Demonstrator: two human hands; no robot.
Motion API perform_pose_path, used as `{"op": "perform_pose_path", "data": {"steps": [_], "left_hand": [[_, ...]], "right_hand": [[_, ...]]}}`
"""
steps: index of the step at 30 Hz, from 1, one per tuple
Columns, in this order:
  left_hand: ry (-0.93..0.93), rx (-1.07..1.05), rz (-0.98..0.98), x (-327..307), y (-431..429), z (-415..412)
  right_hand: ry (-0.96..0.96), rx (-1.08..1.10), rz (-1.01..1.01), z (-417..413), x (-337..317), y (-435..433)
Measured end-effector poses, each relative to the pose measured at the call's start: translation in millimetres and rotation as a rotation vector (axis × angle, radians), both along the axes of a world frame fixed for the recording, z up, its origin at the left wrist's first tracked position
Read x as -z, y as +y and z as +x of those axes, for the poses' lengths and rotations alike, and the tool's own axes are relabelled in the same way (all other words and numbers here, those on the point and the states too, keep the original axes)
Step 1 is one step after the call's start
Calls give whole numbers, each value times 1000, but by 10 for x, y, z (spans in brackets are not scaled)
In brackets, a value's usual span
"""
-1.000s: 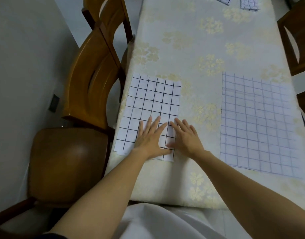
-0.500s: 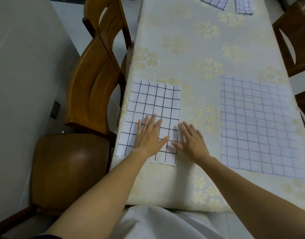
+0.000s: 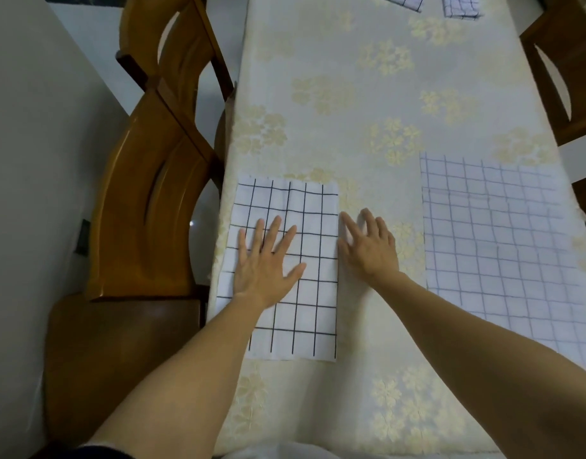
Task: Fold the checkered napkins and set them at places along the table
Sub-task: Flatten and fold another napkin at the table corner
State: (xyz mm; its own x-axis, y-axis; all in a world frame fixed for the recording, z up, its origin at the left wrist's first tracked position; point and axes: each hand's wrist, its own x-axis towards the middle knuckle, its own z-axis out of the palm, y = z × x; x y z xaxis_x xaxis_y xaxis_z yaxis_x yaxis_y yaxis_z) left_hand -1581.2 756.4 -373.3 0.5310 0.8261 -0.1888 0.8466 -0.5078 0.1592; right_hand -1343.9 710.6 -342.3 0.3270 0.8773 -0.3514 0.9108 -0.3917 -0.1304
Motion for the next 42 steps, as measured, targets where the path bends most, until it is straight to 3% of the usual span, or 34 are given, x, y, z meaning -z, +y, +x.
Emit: {"op": "perform_pose_path", "data": {"steps": [4,7,10,14,16,20,26,29,33,38,42], "left_hand": [[-8,-5,4,7,14,14],[-10,-8,1,8,24,9],[-13,-11,1,18,27,8],[-18,-11,-3,20,31,9],[-19,-16,2,17,26,9],[-9,-13,-13,-2,21,16],[-40,-23,-41,-190,-20,90],[-94,219,106,-455,-141,356],[98,801,97,-755,-205,788],[345,996,14,-848,-123,1062],[434,1001,-2,-944,-54,1137]], "right_hand": [[2,-80,126,85,-6,303],[11,-137,97,196,50,450],[55,14,92,263,112,574],[283,314,309,-1,22,452],[242,384,354,-183,-24,152],[406,548,199,-531,-80,-462],[450,507,110,-742,-122,-720],[481,454,97,-666,-165,-749],[489,312,85,-579,-205,-851],[535,133,-6,-410,-322,-1022],[508,-31,-167,-113,-416,-1062]]}}
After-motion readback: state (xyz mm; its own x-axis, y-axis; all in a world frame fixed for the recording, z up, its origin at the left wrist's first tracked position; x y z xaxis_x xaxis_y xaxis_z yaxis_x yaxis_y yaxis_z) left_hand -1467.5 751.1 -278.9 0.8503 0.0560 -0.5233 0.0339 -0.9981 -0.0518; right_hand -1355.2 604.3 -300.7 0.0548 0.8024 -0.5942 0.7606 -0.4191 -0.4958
